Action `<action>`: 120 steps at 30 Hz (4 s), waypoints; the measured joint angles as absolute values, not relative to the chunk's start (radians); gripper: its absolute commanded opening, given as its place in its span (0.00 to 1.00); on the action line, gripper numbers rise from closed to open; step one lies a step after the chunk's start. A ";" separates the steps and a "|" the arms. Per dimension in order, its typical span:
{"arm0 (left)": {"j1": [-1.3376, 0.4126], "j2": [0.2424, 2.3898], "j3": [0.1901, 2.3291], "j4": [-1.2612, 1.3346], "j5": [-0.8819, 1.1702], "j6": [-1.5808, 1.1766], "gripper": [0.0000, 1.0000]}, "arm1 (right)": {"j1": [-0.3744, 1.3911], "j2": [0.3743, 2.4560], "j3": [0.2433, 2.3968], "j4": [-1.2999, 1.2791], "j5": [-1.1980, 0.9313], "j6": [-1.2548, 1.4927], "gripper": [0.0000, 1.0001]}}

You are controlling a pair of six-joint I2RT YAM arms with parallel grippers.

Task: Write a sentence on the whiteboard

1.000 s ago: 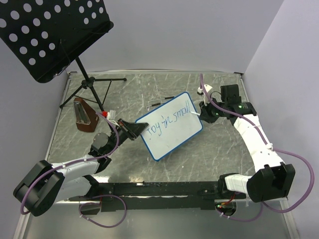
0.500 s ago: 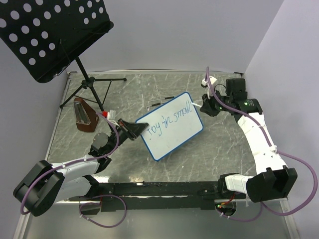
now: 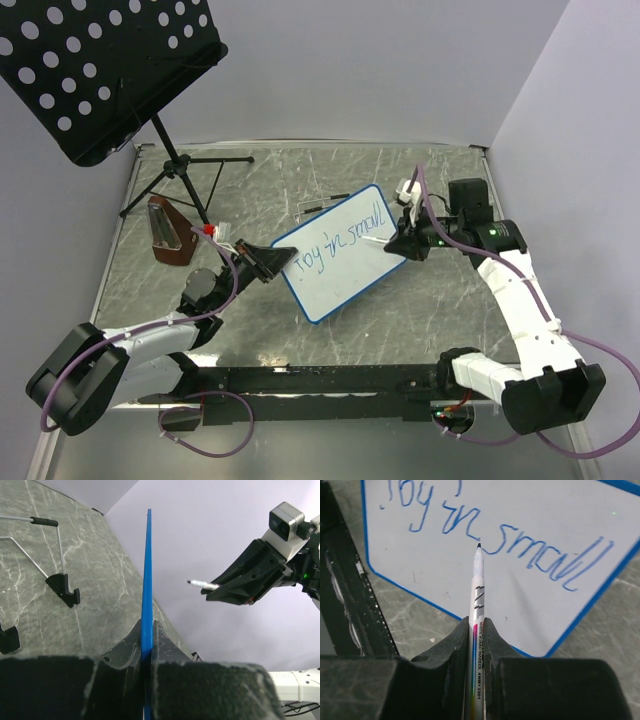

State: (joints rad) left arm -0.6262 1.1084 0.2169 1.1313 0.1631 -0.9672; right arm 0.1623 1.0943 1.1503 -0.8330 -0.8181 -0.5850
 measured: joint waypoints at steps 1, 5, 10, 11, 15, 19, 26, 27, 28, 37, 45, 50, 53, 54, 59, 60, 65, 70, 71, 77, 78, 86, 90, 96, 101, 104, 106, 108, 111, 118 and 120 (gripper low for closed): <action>-0.626 1.108 0.217 1.133 0.163 -0.967 0.01 | 0.174 1.095 1.143 -0.835 -0.826 -0.593 0.00; -0.626 1.108 0.217 1.140 0.161 -0.968 0.01 | 0.205 1.094 1.130 -0.842 -0.836 -0.609 0.00; -0.626 1.105 0.217 1.139 0.160 -0.969 0.01 | 0.233 1.088 1.113 -0.850 -0.836 -0.626 0.00; -0.626 1.102 0.216 1.139 0.160 -0.971 0.01 | 0.239 1.086 1.110 -0.850 -0.836 -0.628 0.00; -0.626 1.094 0.216 1.140 0.160 -0.975 0.01 | 0.257 1.078 1.101 -0.854 -0.833 -0.641 0.00; -0.626 1.093 0.216 1.140 0.160 -0.983 0.01 | 0.283 1.066 1.090 -0.862 -0.828 -0.656 0.00; -0.626 1.093 0.216 1.140 0.160 -0.986 0.01 | 0.316 1.053 1.080 -0.870 -0.816 -0.682 0.00; -0.626 1.093 0.216 1.140 0.160 -0.987 0.01 | 0.320 1.052 1.077 -0.871 -0.812 -0.684 0.00; -0.626 1.093 0.215 1.140 0.160 -0.987 0.01 | 0.324 1.051 1.074 -0.872 -0.810 -0.687 0.00; -0.626 1.093 0.216 1.140 0.160 -0.990 0.01 | 0.348 1.047 1.073 -0.879 -0.801 -0.705 0.00; -0.626 1.093 0.215 1.140 0.149 -0.994 0.01 | 0.376 1.036 1.072 -0.886 -0.789 -0.715 0.00; -0.626 1.095 0.216 1.144 0.134 -1.008 0.01 | 0.395 1.035 1.072 -0.888 -0.768 -0.723 0.00; -0.626 1.106 0.216 1.153 0.134 -1.013 0.01 | 0.405 1.035 1.072 -0.888 -0.762 -0.724 0.00; -0.626 1.112 0.216 1.156 0.134 -1.015 0.01 | 0.408 1.035 1.072 -0.888 -0.759 -0.723 0.00; -0.626 1.133 0.217 1.163 0.133 -1.018 0.01 | 0.423 1.035 1.073 -0.888 -0.745 -0.722 0.00; -0.626 1.135 0.217 1.164 0.133 -1.019 0.01 | 0.424 1.034 1.073 -0.888 -0.743 -0.720 0.00; -0.626 1.137 0.228 1.163 0.128 -1.019 0.01 | 0.428 1.013 1.073 -0.884 -0.702 -0.707 0.00; -0.626 1.137 0.244 1.163 0.121 -1.019 0.01 | 0.428 1.002 1.080 -0.884 -0.662 -0.703 0.00; -0.626 1.137 0.245 1.163 0.120 -1.019 0.01 | 0.428 1.001 1.081 -0.885 -0.657 -0.701 0.00; -0.626 1.137 0.246 1.163 0.116 -1.017 0.01 | 0.428 0.999 1.098 -0.886 -0.643 -0.695 0.00; -0.626 1.137 0.246 1.163 0.116 -1.017 0.01 | 0.428 0.998 1.100 -0.887 -0.643 -0.693 0.00; -0.626 1.137 0.246 1.164 0.116 -1.017 0.01 | 0.428 0.997 1.113 -0.900 -0.678 -0.693 0.00; -0.626 1.137 0.246 1.164 0.116 -1.019 0.01 | 0.429 0.997 1.113 -0.902 -0.703 -0.692 0.00; -0.626 1.137 0.246 1.164 0.116 -1.020 0.01 | 0.471 0.997 1.109 -0.900 -0.683 -0.677 0.00; -0.626 1.144 0.246 1.168 0.115 -1.037 0.01 | 0.558 0.997 1.101 -0.897 -0.632 -0.674 0.00; -0.626 1.152 0.247 1.170 0.115 -1.043 0.01 | 0.601 1.002 1.095 -0.891 -0.606 -0.670 0.00; -0.626 1.161 0.247 1.171 0.115 -1.046 0.01 | 0.624 1.011 1.094 -0.886 -0.589 -0.666 0.00; -0.626 1.168 0.247 1.171 0.114 -1.053 0.01 | 0.644 1.024 1.094 -0.873 -0.571 -0.655 0.00; -0.626 1.176 0.247 1.171 0.108 -1.065 0.01 | 0.674 1.047 1.094 -0.853 -0.538 -0.635 0.00; -0.626 1.176 0.247 1.171 0.080 -1.072 0.01 | 0.728 1.094 1.094 -0.819 -0.470 -0.604 0.00; -0.626 1.175 0.247 1.171 0.066 -1.072 0.01 | 0.733 1.098 1.094 -0.811 -0.455 -0.598 0.00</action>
State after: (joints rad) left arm -0.6258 1.1751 0.2474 1.1713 0.0658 -1.0718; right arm 0.7330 1.0985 1.0943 -0.8112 -0.4553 -0.5980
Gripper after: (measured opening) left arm 0.067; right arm 0.187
